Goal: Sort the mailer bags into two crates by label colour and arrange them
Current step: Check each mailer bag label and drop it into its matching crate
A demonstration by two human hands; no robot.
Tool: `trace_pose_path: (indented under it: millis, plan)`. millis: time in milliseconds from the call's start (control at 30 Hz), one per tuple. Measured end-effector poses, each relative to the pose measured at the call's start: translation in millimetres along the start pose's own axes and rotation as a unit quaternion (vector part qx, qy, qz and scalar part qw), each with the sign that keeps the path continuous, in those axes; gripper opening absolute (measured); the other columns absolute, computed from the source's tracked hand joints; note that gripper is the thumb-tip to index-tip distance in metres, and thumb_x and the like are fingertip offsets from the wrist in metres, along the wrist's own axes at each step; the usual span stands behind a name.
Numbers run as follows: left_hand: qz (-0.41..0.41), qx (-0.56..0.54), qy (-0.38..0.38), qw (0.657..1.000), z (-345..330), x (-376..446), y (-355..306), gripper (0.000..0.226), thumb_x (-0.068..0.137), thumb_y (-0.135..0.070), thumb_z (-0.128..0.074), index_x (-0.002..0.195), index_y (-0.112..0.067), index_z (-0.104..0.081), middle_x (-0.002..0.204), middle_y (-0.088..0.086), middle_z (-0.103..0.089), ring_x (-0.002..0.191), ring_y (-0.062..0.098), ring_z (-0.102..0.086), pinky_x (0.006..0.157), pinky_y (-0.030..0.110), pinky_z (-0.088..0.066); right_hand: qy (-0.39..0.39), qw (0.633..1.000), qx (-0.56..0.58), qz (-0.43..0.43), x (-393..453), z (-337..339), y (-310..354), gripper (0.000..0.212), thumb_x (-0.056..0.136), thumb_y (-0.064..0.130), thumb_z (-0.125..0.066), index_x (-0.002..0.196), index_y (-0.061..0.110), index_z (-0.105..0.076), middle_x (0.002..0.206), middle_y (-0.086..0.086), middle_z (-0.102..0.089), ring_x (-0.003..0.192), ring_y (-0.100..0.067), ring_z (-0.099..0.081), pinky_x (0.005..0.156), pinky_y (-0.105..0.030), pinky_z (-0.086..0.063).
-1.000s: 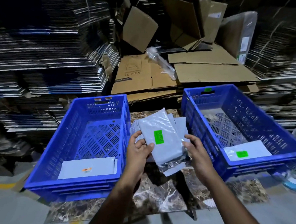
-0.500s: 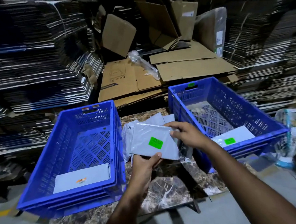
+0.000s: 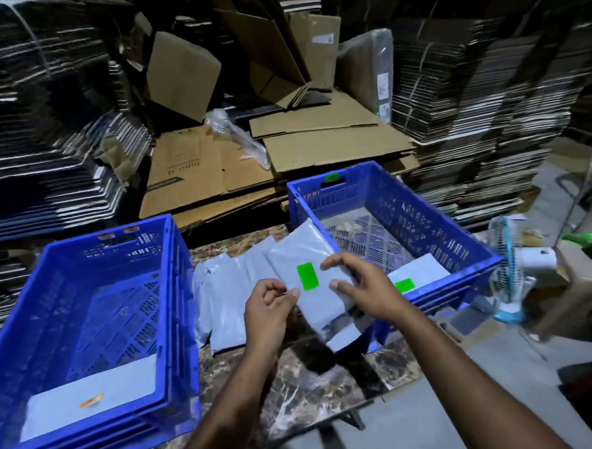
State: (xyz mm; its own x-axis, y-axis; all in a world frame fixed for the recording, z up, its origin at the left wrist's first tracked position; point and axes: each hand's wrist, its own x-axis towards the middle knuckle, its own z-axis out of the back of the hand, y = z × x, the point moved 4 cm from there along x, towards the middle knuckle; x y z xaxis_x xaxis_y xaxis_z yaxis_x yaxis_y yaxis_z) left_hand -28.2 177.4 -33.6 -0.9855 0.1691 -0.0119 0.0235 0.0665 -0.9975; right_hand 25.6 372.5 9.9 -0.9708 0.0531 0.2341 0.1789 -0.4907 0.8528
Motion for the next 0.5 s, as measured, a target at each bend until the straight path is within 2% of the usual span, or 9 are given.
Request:
trace_pose_path:
  millis: [67,100,200,267,367,500]
  plan:
    - [-0.005,0.055,0.039,0.998,-17.1,5.9,5.6,0.015,0.089,-0.006,-0.070,0.095,-0.013,-0.059,0.085,0.003,-0.073,0.076,0.018,-0.066,0.070,0.030,-0.053,-0.062,0.997,-0.053,-0.005,7.9,35.6,-2.0,0.037,0.092,0.008,-0.064,0.118,0.032,-0.053,0.121,0.024,-0.059,0.108,-0.009,-0.061,0.086,-0.035,-0.049]
    - [-0.017,0.091,0.055,0.994,-25.9,8.2,8.4,0.015,0.089,-0.008,-0.070,0.096,-0.016,-0.060,0.092,0.001,-0.074,0.085,0.017,-0.068,0.075,0.031,-0.053,-0.090,0.992,-0.084,-0.012,14.1,56.5,-5.2,0.042,0.092,0.010,-0.064,0.123,0.032,-0.048,0.122,0.017,-0.060,0.106,-0.018,-0.063,0.084,-0.039,-0.051]
    - [-0.041,0.215,0.093,0.971,-50.1,14.0,16.8,0.018,0.091,-0.021,-0.070,0.107,-0.025,-0.061,0.109,-0.011,-0.068,0.105,0.007,-0.064,0.081,0.026,-0.052,-0.106,0.960,-0.255,-0.044,40.6,117.4,-25.0,0.052,0.088,0.010,-0.062,0.129,0.034,-0.042,0.118,-0.002,-0.067,0.103,-0.028,-0.066,0.083,-0.046,-0.052]
    - [-0.048,0.299,0.135,0.944,-64.6,19.5,28.3,0.034,0.094,-0.034,-0.065,0.126,-0.028,-0.056,0.125,-0.009,-0.060,0.117,0.011,-0.058,0.089,0.029,-0.049,-0.048,0.922,-0.376,-0.077,58.8,144.1,-49.1,0.053,0.082,0.004,-0.056,0.127,0.030,-0.048,0.118,-0.004,-0.067,0.111,-0.031,-0.062,0.089,-0.048,-0.048]
    - [-0.064,0.378,0.198,0.902,-84.3,24.0,42.0,0.054,0.099,-0.048,-0.051,0.147,-0.030,-0.038,0.152,-0.003,-0.040,0.139,0.018,-0.038,0.110,0.042,-0.041,0.051,0.866,-0.472,-0.161,71.2,160.6,-96.0,0.045,0.089,0.008,-0.048,0.129,0.029,-0.050,0.129,-0.004,-0.062,0.123,-0.029,-0.052,0.099,-0.052,-0.031]
    - [-0.085,0.406,0.210,0.885,-104.7,20.2,42.3,0.059,0.104,-0.046,-0.040,0.157,-0.026,-0.022,0.163,-0.005,-0.022,0.148,0.015,-0.018,0.118,0.035,-0.022,0.188,0.824,-0.495,-0.200,69.5,142.9,-143.1,0.051,0.098,0.015,-0.037,0.142,0.040,-0.045,0.149,-0.003,-0.049,0.136,-0.028,-0.037,0.104,-0.051,-0.023]
